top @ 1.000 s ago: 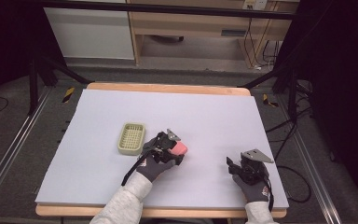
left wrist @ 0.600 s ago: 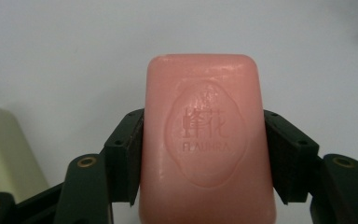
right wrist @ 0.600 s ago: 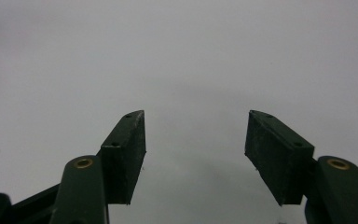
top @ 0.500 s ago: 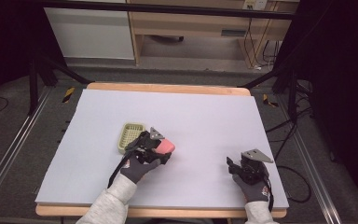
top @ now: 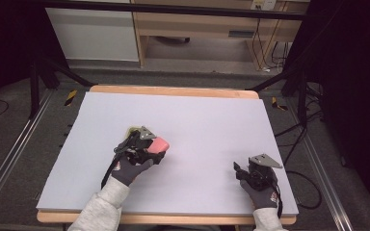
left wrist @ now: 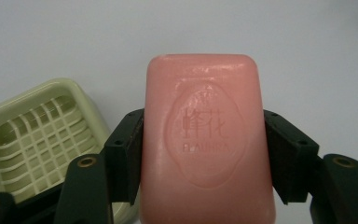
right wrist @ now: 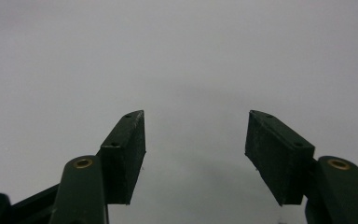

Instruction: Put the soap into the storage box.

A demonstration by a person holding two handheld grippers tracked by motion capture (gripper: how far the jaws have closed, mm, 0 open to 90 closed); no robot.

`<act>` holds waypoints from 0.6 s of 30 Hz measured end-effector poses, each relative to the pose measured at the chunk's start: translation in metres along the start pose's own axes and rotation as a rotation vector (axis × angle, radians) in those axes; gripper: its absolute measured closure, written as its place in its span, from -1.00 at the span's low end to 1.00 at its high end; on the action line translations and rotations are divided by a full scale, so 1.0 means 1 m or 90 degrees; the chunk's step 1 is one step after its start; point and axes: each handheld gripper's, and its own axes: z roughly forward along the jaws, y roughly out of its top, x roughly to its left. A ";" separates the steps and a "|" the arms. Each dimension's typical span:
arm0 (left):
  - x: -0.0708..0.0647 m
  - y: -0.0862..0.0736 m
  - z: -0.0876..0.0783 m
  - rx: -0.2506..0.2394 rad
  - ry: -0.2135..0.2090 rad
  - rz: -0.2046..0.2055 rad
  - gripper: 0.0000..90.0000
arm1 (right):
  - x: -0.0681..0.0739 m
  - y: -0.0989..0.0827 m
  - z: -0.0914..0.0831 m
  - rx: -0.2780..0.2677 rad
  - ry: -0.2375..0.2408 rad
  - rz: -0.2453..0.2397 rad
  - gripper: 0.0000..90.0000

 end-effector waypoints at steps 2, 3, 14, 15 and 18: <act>0.002 0.000 0.000 0.002 0.001 -0.003 -0.18 | 0.000 0.000 0.000 0.000 0.001 0.001 -0.16; 0.003 0.001 0.000 0.000 0.003 -0.005 -0.18 | 0.000 0.000 0.000 0.000 0.002 0.001 -0.16; 0.015 0.004 -0.009 -0.025 0.015 -0.027 -0.18 | 0.000 0.000 0.001 0.002 0.002 -0.001 -0.16; 0.017 0.005 -0.010 -0.028 0.018 -0.031 -0.18 | 0.000 0.000 0.001 0.002 0.002 -0.002 -0.16; 0.024 0.004 -0.014 -0.034 0.022 -0.043 -0.18 | 0.000 0.000 0.001 0.003 0.002 -0.003 -0.16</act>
